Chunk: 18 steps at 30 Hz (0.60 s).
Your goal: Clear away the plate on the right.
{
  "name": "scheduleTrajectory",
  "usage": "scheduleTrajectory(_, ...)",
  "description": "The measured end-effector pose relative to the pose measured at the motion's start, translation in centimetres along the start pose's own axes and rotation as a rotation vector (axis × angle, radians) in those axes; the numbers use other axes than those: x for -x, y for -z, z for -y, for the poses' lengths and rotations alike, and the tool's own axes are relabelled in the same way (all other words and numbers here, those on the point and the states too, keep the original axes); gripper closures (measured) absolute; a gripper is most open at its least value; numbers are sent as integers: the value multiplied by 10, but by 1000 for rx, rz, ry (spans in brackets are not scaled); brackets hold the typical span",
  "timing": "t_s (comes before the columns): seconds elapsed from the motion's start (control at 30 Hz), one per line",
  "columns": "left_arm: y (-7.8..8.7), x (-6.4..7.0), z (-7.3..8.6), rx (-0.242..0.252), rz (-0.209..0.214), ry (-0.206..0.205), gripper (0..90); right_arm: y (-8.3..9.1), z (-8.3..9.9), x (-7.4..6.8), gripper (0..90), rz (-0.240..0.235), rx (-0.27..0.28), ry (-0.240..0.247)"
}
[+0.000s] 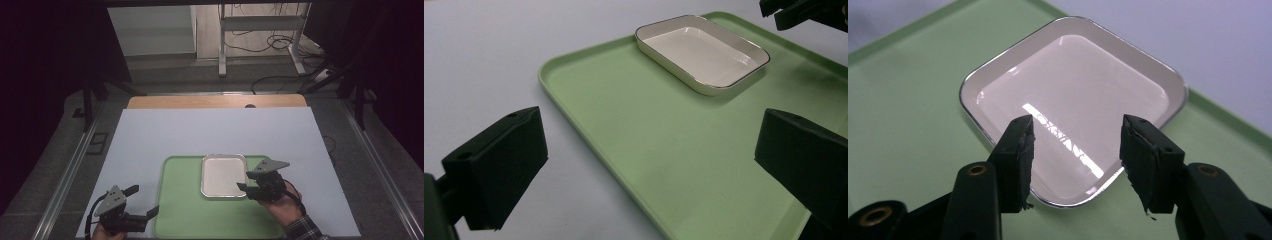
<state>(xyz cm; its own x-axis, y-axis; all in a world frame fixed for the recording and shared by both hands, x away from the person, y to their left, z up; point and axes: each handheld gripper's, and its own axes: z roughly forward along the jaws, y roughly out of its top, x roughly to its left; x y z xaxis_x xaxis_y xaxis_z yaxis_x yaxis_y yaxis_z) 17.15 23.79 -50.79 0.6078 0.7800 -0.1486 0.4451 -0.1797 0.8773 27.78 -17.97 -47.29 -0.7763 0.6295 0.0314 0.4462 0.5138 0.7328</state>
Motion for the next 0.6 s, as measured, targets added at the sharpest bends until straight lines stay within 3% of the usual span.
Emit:
scheduleTrajectory(0.23,0,0,0,0,0,-1,3,5,2,9,442,55,5,32)
scheduleTrajectory(0.47,0,0,0,0,-2,-2,3,10,5,17,396,66,18,20)
scheduleTrajectory(0.6,0,1,0,-1,-5,-2,4,11,8,24,327,63,19,18)
